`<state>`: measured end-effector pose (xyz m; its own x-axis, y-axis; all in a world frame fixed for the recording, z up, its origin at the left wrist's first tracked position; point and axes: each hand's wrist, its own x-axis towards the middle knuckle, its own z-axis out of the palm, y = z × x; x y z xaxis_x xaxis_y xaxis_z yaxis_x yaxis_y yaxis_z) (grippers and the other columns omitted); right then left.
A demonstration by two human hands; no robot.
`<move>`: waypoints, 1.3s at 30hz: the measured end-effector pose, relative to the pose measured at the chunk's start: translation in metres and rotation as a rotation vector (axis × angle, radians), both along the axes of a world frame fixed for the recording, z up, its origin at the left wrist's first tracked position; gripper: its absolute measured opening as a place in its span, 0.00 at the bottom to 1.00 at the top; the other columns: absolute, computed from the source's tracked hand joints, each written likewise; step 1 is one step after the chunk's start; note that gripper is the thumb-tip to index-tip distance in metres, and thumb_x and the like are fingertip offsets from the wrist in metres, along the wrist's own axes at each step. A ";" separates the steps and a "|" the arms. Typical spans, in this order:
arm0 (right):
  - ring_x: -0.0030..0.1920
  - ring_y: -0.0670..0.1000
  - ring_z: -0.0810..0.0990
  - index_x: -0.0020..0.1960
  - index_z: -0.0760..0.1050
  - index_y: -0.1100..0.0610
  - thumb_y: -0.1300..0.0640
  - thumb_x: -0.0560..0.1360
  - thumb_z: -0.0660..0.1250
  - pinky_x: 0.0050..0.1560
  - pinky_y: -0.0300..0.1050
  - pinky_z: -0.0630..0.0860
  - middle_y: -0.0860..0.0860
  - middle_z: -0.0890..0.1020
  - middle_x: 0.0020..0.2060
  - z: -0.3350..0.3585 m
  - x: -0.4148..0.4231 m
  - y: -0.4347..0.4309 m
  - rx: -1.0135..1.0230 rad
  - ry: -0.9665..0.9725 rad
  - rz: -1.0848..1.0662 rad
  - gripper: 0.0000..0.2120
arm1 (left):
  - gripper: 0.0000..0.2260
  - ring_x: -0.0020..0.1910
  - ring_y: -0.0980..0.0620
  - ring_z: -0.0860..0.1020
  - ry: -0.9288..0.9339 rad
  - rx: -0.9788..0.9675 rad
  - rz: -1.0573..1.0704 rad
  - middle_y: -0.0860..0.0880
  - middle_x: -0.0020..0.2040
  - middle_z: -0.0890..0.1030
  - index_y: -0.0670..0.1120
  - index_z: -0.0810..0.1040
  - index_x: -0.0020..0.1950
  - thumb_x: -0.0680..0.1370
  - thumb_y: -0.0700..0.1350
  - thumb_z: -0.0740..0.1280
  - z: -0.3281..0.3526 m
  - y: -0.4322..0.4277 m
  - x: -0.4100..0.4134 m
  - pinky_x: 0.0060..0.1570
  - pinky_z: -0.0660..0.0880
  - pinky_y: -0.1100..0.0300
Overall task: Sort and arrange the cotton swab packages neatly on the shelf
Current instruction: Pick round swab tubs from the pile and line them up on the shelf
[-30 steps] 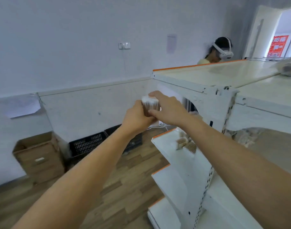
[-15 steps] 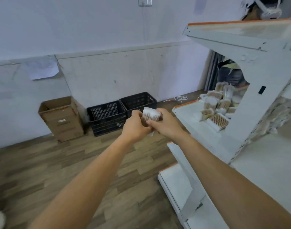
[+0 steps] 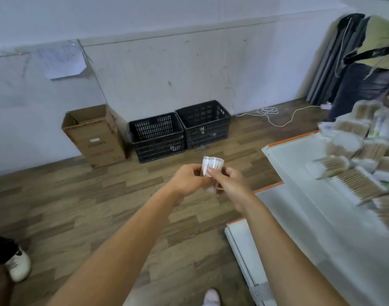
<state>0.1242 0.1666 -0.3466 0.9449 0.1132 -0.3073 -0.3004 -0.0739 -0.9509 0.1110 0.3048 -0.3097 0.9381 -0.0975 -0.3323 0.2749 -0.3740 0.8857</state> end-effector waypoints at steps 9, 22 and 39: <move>0.53 0.52 0.81 0.54 0.78 0.49 0.49 0.75 0.66 0.45 0.46 0.76 0.50 0.82 0.52 -0.013 0.067 -0.015 0.052 0.067 0.052 0.09 | 0.21 0.57 0.43 0.79 0.131 -0.019 0.011 0.44 0.53 0.82 0.45 0.76 0.57 0.66 0.49 0.71 -0.008 -0.007 0.075 0.59 0.75 0.45; 0.44 0.49 0.83 0.57 0.75 0.56 0.53 0.78 0.63 0.47 0.47 0.77 0.53 0.83 0.48 -0.022 0.145 -0.018 0.123 0.121 -0.089 0.10 | 0.10 0.51 0.49 0.81 0.205 -0.137 -0.061 0.44 0.53 0.83 0.43 0.79 0.55 0.77 0.46 0.68 -0.033 -0.001 0.174 0.54 0.77 0.55; 0.47 0.52 0.82 0.58 0.72 0.54 0.58 0.78 0.63 0.46 0.48 0.77 0.53 0.83 0.50 -0.025 0.299 0.023 0.202 0.248 -0.326 0.09 | 0.08 0.44 0.56 0.79 0.313 -0.182 -0.289 0.49 0.50 0.82 0.48 0.77 0.57 0.81 0.46 0.61 -0.046 0.040 0.373 0.39 0.74 0.66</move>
